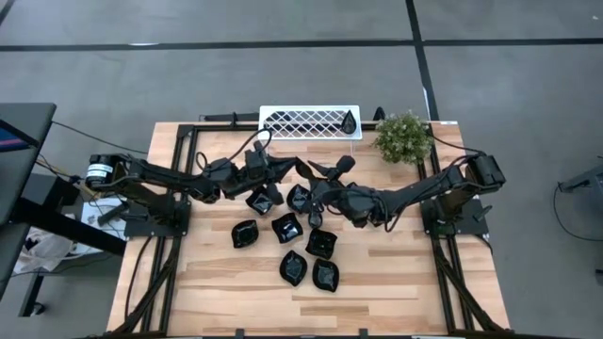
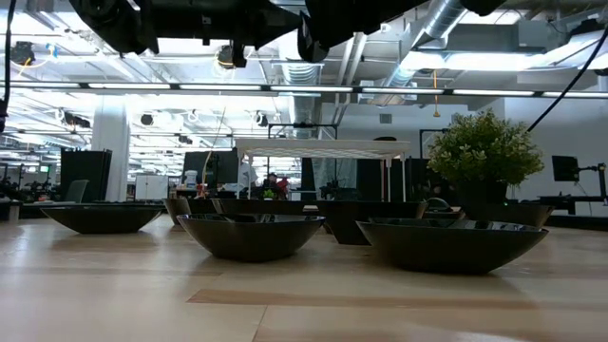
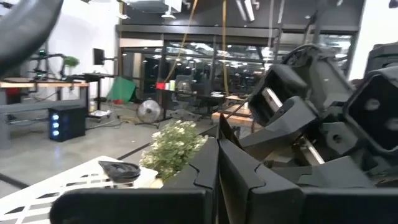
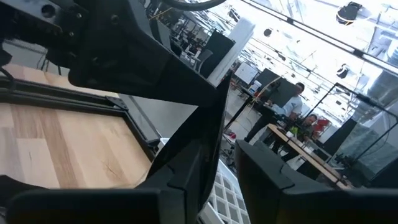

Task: Pick & Place Mini shaped plates
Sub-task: Stack the drop shaped plate on top of the drop shaped plate on the shelf

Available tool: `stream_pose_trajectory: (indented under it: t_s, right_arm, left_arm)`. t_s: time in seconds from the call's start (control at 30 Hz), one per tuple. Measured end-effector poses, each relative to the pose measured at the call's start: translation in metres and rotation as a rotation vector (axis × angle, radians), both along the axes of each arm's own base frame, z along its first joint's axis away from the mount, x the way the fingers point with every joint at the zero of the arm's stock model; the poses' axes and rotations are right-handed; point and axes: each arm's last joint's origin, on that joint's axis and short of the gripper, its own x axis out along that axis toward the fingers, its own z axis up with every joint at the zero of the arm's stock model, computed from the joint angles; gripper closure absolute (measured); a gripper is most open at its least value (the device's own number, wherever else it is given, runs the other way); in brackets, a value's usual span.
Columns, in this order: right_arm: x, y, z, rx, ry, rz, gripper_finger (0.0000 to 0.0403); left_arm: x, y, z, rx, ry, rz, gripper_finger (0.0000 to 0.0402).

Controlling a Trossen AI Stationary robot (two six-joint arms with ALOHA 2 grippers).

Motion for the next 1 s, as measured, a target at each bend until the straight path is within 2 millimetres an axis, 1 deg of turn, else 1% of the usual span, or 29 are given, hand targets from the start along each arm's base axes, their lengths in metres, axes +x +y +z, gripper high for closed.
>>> stream_pose_trajectory:
  t_s: [0.53, 1.0]
  right_arm:
    - [0.0, 0.0, 0.0, 0.0, 0.0, 0.0, 0.0343]
    - [0.0001, -0.0007, 0.001, -0.008, 0.002, -0.003, 0.0344]
  left_arm:
    - [0.0001, -0.0005, 0.0008, -0.002, -0.009, -0.015, 0.0389]
    - [0.0001, -0.0005, 0.0008, 0.001, -0.008, -0.015, 0.0389]
